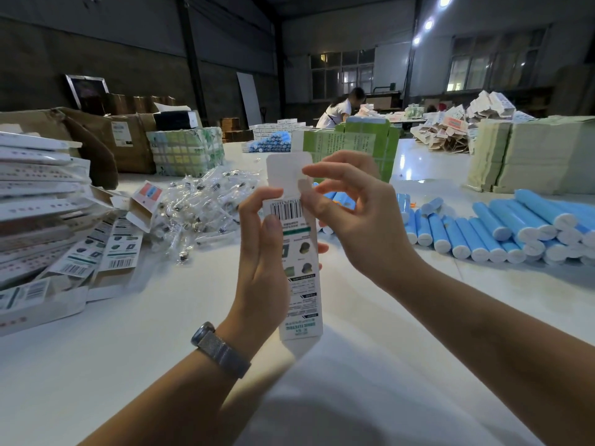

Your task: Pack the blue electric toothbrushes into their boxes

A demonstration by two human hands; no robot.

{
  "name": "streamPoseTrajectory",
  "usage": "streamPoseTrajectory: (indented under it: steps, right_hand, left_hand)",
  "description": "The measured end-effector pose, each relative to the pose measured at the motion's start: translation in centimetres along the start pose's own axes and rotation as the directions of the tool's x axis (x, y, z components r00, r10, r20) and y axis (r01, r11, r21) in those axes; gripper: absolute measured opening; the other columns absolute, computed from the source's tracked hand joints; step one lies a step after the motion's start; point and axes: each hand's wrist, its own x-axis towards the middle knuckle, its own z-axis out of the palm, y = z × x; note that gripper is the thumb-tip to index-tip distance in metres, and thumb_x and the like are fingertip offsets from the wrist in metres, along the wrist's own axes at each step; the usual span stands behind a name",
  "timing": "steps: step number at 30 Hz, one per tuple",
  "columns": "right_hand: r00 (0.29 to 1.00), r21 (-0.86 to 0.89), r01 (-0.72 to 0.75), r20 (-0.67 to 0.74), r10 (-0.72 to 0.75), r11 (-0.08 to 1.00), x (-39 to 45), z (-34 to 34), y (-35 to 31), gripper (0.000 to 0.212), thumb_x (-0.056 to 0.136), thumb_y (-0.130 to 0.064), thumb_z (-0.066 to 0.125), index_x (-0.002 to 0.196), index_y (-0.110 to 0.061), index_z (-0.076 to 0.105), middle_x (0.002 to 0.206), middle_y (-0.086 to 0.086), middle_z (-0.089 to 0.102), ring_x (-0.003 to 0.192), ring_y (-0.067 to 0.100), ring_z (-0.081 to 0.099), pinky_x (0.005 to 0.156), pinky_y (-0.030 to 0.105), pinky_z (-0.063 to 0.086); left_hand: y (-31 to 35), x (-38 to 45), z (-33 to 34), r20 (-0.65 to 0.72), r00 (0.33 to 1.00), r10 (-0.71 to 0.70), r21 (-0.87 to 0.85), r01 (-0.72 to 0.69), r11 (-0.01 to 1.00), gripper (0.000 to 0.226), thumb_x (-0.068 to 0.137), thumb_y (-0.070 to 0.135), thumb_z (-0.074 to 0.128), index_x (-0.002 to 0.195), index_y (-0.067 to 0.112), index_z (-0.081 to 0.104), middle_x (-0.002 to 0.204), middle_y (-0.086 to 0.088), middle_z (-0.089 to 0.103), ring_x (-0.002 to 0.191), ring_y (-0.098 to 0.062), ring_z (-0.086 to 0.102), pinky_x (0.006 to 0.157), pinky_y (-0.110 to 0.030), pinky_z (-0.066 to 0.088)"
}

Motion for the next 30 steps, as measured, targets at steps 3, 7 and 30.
streamPoseTrajectory:
  steps: [3,7,30]
  right_hand:
    - [0.998,0.058,0.023,0.054,-0.026,0.998,-0.36,0.28,0.17,0.014,0.095,-0.008,0.06,0.097,-0.019,0.069,0.112,-0.002,0.044,0.093,-0.004,0.055,0.061,0.015,0.054]
    - [0.996,0.059,0.006,0.084,-0.01,0.998,-0.29,0.2,0.39,0.011,0.096,-0.01,0.059,0.098,-0.019,0.067,0.111,0.006,0.048,0.094,0.018,0.061,0.058,0.018,0.052]
    - [0.992,0.07,0.007,0.126,-0.016,0.998,0.04,-0.35,-0.05,0.014,0.087,-0.008,0.063,0.093,-0.02,0.066,0.102,0.002,0.068,0.096,0.02,0.064,0.078,0.039,0.057]
  left_hand:
    - [0.06,-0.06,0.11,-0.007,1.0,0.016,0.004,-0.016,1.0,0.018,0.104,0.019,0.024,0.117,0.019,0.037,0.097,0.017,0.067,0.08,-0.01,0.068,0.066,-0.029,0.059]
    - [0.29,0.03,0.09,-0.015,1.0,0.009,-0.012,-0.01,1.0,0.017,0.105,0.018,0.025,0.116,0.02,0.038,0.094,0.01,0.068,0.078,-0.017,0.066,0.067,-0.044,0.058]
    - [0.13,0.26,-0.25,-0.019,0.999,-0.046,-0.015,0.046,0.999,0.028,0.103,0.025,0.031,0.127,0.039,0.029,0.115,-0.011,0.064,0.097,-0.031,0.066,0.083,-0.046,0.058]
